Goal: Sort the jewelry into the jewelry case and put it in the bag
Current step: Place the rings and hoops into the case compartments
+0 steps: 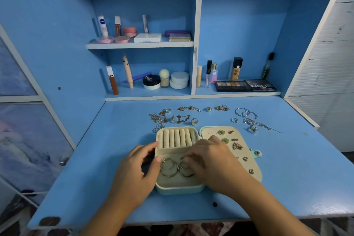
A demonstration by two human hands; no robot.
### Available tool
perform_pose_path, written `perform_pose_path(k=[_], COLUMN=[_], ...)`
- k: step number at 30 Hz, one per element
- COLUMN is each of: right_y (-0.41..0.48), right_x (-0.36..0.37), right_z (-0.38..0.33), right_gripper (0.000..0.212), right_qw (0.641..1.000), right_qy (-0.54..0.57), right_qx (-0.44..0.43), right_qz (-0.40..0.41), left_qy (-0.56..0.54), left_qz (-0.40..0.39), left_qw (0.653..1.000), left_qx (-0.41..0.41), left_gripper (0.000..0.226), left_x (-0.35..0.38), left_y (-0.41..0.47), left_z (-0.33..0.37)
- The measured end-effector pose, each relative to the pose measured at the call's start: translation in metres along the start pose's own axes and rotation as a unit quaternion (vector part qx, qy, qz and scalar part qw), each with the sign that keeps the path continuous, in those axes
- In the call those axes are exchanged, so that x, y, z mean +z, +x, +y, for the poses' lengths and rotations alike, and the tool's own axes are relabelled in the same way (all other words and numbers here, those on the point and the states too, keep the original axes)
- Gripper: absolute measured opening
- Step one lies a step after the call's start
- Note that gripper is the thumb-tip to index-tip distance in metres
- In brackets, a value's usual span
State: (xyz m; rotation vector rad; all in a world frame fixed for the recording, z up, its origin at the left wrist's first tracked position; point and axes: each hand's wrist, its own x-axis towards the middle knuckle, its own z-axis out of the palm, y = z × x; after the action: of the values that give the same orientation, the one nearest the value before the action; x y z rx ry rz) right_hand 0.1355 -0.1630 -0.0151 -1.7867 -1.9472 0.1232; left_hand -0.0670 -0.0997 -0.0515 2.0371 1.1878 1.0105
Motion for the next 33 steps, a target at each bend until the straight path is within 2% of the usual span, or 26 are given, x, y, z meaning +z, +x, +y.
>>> perform_pose_path(k=[2,4,7,10,16,20,23,28,31,33], right_y=[-0.004,-0.007,-0.007,-0.002,0.029,0.048,0.059,0.073,0.081,0.088], right_x=[-0.005,-0.012,-0.03,-0.053,-0.083,-0.083,-0.076,-0.071,-0.067,-0.064], right_z=[0.008,0.017,0.04,0.076,0.154,0.186,0.201,0.208,0.212,0.214], right_gripper=[0.018,0.016,0.015,0.016,0.017,0.024,0.036,0.016,0.015,0.023], right_qw=[0.999,0.998,0.997,0.997,0.983,0.969,0.954,0.944,0.933,0.925], right_qy=[0.044,0.057,0.064,0.023,-0.034,-0.052,-0.014,0.007,-0.022,-0.053], right_qx=[-0.019,-0.023,0.015,0.069,0.174,0.241,0.3,0.33,0.358,0.373], right_qz=[0.008,0.018,0.028,0.022,0.042,0.006,-0.019,-0.005,-0.032,-0.052], left_qy=[-0.006,-0.008,0.045,0.1,0.147,0.211,0.262,0.247,0.289,0.317], left_qz=[-0.001,-0.006,-0.012,-0.017,-0.162,-0.234,-0.275,-0.295,-0.296,-0.298], left_qw=[1.0,1.0,0.999,0.993,0.966,0.936,0.912,0.913,0.895,0.881], left_qx=[0.002,-0.002,0.006,0.062,0.139,0.16,0.154,0.136,0.164,0.183], left_gripper=[0.031,0.033,0.022,0.022,0.029,0.032,0.031,0.033,0.037,0.036], left_x=[0.0,-0.002,-0.004,0.003,0.064,0.115,0.148,0.194,0.211,0.216], left_y=[0.0,0.003,0.017,0.046,0.123,0.17,0.196,0.218,0.231,0.237], left_z=[0.001,0.004,0.012,0.035,0.097,0.117,0.123,0.121,0.121,0.122])
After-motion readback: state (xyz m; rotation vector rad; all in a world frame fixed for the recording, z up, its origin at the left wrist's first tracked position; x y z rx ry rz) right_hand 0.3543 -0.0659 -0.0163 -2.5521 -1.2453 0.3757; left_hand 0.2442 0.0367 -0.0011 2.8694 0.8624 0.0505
